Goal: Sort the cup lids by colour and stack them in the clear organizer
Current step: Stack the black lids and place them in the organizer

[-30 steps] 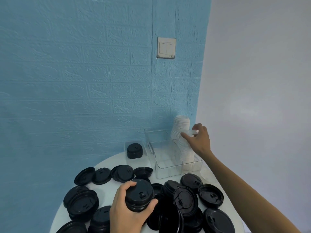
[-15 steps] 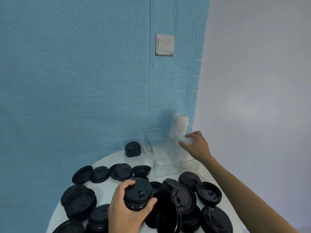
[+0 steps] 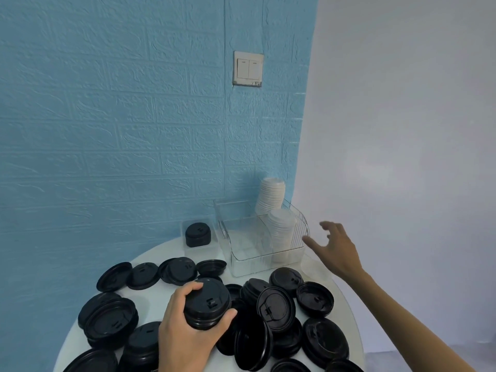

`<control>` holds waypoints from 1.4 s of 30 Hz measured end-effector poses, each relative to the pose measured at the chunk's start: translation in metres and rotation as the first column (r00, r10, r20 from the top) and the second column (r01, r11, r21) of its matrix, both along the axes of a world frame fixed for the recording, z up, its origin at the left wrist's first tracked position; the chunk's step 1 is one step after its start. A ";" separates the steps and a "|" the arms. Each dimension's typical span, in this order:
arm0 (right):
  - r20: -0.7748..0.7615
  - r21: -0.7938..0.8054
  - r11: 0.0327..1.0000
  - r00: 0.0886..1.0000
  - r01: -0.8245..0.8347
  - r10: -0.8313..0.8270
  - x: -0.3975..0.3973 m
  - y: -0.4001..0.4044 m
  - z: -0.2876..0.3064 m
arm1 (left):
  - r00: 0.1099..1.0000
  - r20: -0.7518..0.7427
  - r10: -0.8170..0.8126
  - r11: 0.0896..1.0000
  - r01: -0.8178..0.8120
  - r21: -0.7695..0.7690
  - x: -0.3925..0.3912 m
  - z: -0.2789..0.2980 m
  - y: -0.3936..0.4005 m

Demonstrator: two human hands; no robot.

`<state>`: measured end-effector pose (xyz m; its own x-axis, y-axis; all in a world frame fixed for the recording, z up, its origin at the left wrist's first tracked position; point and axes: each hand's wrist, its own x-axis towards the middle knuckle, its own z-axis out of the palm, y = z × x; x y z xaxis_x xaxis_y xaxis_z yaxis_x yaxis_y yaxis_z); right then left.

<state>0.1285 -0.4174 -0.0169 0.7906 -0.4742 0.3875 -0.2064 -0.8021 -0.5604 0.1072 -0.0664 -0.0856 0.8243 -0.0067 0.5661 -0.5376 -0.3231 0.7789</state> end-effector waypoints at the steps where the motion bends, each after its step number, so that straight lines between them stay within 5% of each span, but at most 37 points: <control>1: -0.061 0.022 0.999 0.998 0.029 -0.028 -0.006 -0.004 -0.009 | 1.000 0.000 -0.002 1.000 0.002 0.002 0.000 0.000 0.000; 6: -0.428 0.058 0.998 0.904 0.039 -0.011 -0.012 -0.009 -0.038 | 1.000 -0.015 0.001 1.000 -0.001 -0.030 -0.002 0.002 -0.001; 17: -0.515 0.029 1.000 0.857 0.008 0.008 0.007 -0.001 -0.033 | 0.999 -0.026 0.028 1.000 -0.028 0.001 -0.001 0.000 0.001; 24: -0.485 0.086 0.996 0.874 0.039 0.008 0.008 0.002 -0.030 | 0.999 -0.028 0.014 1.000 -0.014 0.002 -0.002 0.002 0.001; 35: -0.197 0.422 0.876 0.920 -0.232 0.338 0.012 0.015 0.058 | 0.999 -0.052 -0.002 0.997 -0.002 -0.074 -0.007 0.009 0.003; 42: -0.005 0.534 0.798 0.942 -0.281 0.335 0.061 0.030 0.079 | 0.999 -0.049 0.001 0.998 -0.004 -0.061 -0.004 0.006 0.006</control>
